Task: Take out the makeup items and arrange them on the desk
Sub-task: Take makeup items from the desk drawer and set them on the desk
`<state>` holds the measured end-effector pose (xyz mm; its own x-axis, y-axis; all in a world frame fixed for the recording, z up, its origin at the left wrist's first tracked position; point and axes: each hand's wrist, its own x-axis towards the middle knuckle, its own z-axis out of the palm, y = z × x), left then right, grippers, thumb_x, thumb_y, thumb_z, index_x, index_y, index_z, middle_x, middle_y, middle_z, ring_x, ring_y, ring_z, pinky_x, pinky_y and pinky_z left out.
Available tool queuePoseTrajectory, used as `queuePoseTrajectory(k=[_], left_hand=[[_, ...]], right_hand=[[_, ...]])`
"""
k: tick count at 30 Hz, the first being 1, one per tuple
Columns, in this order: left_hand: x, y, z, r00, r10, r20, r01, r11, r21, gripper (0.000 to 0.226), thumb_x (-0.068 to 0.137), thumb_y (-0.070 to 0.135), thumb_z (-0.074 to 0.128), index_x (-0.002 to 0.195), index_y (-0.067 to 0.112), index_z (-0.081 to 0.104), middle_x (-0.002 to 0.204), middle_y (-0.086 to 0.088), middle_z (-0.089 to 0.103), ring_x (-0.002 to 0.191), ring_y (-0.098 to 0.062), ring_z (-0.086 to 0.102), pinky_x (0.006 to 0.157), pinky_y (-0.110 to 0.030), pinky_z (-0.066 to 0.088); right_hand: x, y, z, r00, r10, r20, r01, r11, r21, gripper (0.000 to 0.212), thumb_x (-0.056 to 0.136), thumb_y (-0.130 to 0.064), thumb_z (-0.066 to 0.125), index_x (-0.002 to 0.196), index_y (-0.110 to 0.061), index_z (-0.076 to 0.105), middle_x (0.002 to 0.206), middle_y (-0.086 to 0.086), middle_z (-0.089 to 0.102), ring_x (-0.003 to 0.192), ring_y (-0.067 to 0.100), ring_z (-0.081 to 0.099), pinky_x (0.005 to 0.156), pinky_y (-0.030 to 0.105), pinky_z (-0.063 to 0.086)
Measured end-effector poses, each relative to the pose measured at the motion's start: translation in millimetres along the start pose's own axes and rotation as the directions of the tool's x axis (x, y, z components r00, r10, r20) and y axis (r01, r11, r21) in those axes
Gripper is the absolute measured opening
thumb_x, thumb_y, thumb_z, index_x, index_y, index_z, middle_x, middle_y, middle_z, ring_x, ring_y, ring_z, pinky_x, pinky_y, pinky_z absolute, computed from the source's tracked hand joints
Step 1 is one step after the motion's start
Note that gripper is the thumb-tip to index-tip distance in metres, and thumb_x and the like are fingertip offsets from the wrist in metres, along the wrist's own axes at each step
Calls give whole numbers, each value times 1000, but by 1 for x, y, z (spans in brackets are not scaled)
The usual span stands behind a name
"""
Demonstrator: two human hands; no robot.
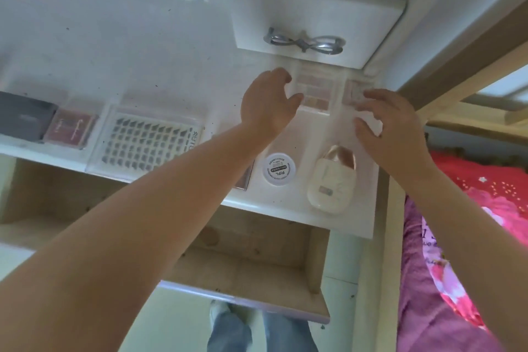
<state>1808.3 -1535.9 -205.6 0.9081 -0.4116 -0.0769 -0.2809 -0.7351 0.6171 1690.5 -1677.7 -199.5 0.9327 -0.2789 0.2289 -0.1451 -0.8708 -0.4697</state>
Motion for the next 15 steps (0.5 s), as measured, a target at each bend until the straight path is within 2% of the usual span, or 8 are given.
queuePoseTrajectory(k=[2, 5, 7, 8, 10, 12, 13, 15], left_hand=[[-22, -12, -12, 994, 110, -9, -109, 994, 30, 34, 86, 23, 57, 117, 9, 54, 119, -8, 57, 102, -23, 57, 87, -30, 44], [-70, -39, -34, 925, 377, -42, -373, 925, 75, 25, 79, 8, 61, 103, 1, 63, 105, -16, 63, 92, -31, 62, 74, -32, 49], [-107, -64, -47, 864, 500, -54, -493, 863, 110, 18, 69, -3, 64, 87, -4, 66, 88, -20, 67, 78, -33, 65, 61, -32, 53], [-127, -78, -52, 852, 522, -46, -514, 849, 121, 18, 67, -6, 65, 84, -4, 66, 85, -20, 67, 74, -33, 66, 57, -32, 53], [-165, -110, -57, 862, 506, 27, -505, 854, 124, 18, 66, -8, 65, 84, -5, 67, 82, -20, 67, 70, -33, 66, 56, -33, 54], [-200, -141, -61, 888, 435, 146, -454, 881, 135, 15, 69, -7, 65, 84, -4, 67, 78, -19, 65, 67, -32, 64, 56, -33, 53], [-214, -155, -62, 903, 373, 212, -407, 901, 152, 14, 72, -3, 65, 86, -4, 66, 80, -19, 64, 69, -33, 63, 57, -34, 52], [-236, -176, -65, 922, 252, 293, -315, 930, 190, 16, 81, 6, 61, 92, -4, 64, 85, -21, 62, 77, -36, 60, 62, -39, 51]], right_hand=[[-27, -25, -3, 998, -53, -27, 55, 996, 69, 22, 80, -6, 58, 97, 7, 63, 99, 23, 64, 87, 30, 61, 80, 34, 48], [-73, -71, -1, 988, -152, 17, 146, 967, 211, 28, 82, -16, 52, 92, 7, 63, 79, 16, 65, 68, 9, 54, 70, 12, 41], [-106, -92, 15, 970, -213, 113, 185, 958, 221, 27, 81, -19, 52, 83, 5, 65, 68, 11, 64, 61, 9, 52, 65, 12, 40], [-120, -98, 27, 959, -195, 208, 150, 966, 211, 27, 81, -21, 53, 85, 3, 66, 68, 9, 64, 61, 11, 54, 66, 13, 39], [-139, -105, 57, 901, -21, 434, -41, 990, 133, 30, 84, -22, 58, 106, -2, 62, 89, 8, 64, 83, 20, 60, 75, 14, 37], [-151, -100, 91, 789, 195, 583, -179, 980, -86, 54, 85, -25, 58, 133, -10, 39, 124, 15, 49, 115, 30, 46, 94, 29, 35], [-152, -96, 103, 759, 269, 593, -202, 963, -179, 65, 84, -25, 59, 140, -14, 27, 134, 18, 38, 123, 33, 37, 99, 36, 33], [-146, -90, 122, 771, 355, 528, -238, 930, -278, 79, 81, -22, 62, 143, -16, 15, 141, 23, 24, 128, 38, 25, 102, 43, 28]])
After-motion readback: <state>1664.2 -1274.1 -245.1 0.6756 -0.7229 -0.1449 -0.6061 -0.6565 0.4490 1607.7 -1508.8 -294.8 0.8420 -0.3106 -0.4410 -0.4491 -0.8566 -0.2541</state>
